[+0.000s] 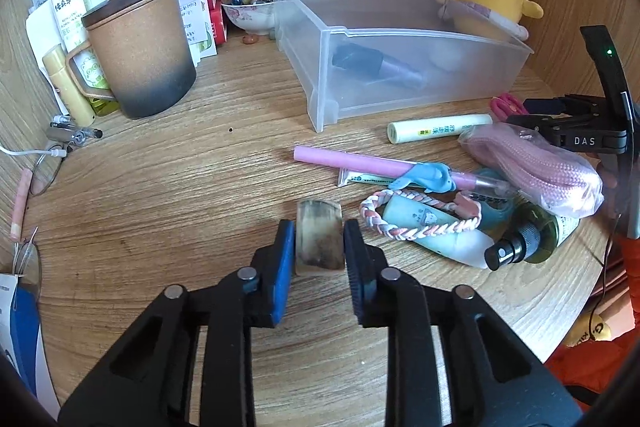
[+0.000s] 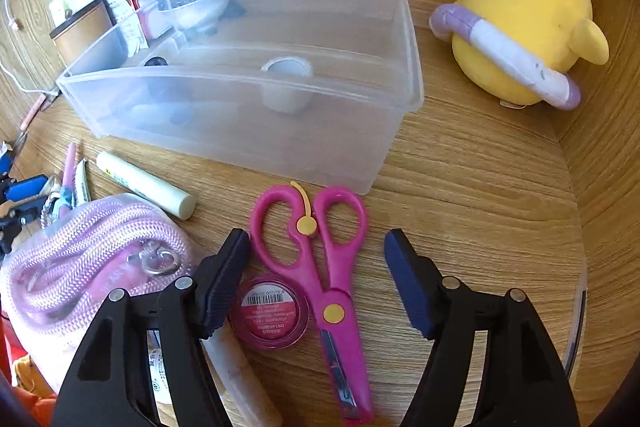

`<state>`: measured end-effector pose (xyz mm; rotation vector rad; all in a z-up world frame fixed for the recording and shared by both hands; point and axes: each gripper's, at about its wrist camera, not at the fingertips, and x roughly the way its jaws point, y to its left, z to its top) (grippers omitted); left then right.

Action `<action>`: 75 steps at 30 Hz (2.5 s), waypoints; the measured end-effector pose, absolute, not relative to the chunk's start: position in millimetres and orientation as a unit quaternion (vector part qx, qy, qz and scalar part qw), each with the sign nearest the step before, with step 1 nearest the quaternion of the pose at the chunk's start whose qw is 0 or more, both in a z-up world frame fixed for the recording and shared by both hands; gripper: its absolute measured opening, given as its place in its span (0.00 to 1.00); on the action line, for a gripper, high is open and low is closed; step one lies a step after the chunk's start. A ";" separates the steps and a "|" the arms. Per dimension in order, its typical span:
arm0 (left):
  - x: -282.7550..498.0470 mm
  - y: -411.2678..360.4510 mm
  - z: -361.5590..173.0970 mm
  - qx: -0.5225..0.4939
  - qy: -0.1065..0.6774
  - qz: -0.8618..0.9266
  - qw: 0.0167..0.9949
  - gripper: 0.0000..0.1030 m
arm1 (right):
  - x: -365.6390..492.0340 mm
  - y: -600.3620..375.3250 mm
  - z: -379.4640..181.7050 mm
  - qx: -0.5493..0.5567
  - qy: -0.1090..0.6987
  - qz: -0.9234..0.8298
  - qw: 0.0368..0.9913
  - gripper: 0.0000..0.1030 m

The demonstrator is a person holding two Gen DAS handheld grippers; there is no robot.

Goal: Organize objects
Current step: 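Grasp the small beige eraser with the left gripper while the right gripper approaches the pink scissors, then drop the eraser into the box with the left gripper while the right gripper grasps the pink compact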

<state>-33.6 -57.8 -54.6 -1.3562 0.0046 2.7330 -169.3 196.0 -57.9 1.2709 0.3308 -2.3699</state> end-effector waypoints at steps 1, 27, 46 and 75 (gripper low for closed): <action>-33.7 -58.1 -54.7 -0.444 0.000 0.895 0.044 0.23 | -169.3 195.9 -57.6 0.455 0.118 -0.856 0.215 0.62; -59.2 -55.9 15.2 -0.346 -0.042 0.937 0.035 0.22 | -139.7 237.1 12.6 0.338 0.032 -0.920 0.197 0.07; -134.5 -34.5 26.7 -0.383 -0.020 0.920 0.074 0.22 | -124.2 228.7 -33.2 0.425 0.082 -0.864 0.257 0.27; -154.7 -21.4 26.6 -0.391 0.019 0.918 0.071 0.62 | -110.7 216.4 -11.3 0.384 0.090 -0.883 0.254 0.13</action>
